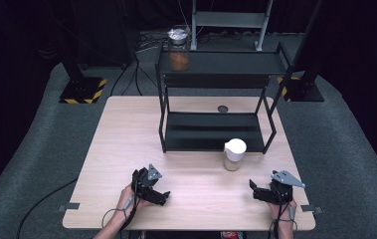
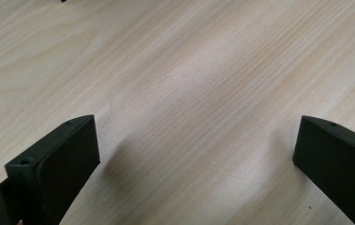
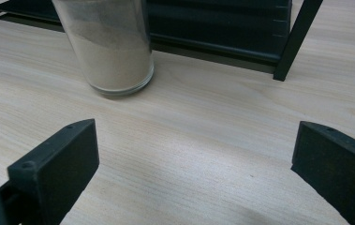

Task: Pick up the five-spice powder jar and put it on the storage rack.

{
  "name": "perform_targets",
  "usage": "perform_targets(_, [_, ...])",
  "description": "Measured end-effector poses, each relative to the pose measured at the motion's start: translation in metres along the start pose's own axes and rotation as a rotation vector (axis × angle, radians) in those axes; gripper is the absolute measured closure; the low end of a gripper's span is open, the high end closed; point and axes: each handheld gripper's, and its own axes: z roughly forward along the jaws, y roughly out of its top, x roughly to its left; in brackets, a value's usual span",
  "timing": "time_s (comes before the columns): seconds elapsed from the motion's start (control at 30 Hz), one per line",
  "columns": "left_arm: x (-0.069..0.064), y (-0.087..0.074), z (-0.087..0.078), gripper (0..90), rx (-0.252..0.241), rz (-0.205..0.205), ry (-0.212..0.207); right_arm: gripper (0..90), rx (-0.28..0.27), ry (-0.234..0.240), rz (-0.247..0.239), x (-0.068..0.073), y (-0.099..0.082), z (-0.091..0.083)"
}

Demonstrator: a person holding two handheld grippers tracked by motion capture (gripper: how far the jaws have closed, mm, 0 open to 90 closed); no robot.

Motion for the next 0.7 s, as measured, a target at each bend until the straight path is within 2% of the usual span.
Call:
perform_targets(0.07, [0.002,-0.009,0.0,0.2,-0.031,-0.007,-0.023,0.0,0.002,-0.001,-0.001,0.0,0.0,0.0])
perform_targets(0.1, [0.005,-0.014,0.001,0.1,-0.045,-0.023,-0.038,0.0,0.003,-0.001,-0.001,0.0,0.001,0.0])
perform_targets(0.17, [0.004,-0.019,0.001,0.0,-0.064,-0.025,-0.038,0.0,0.004,-0.001,0.0,0.0,0.001,0.0])
perform_targets(0.7, [0.002,-0.021,0.001,0.0,-0.071,-0.035,-0.031,0.0,0.003,-0.003,0.002,0.0,0.0,0.0])
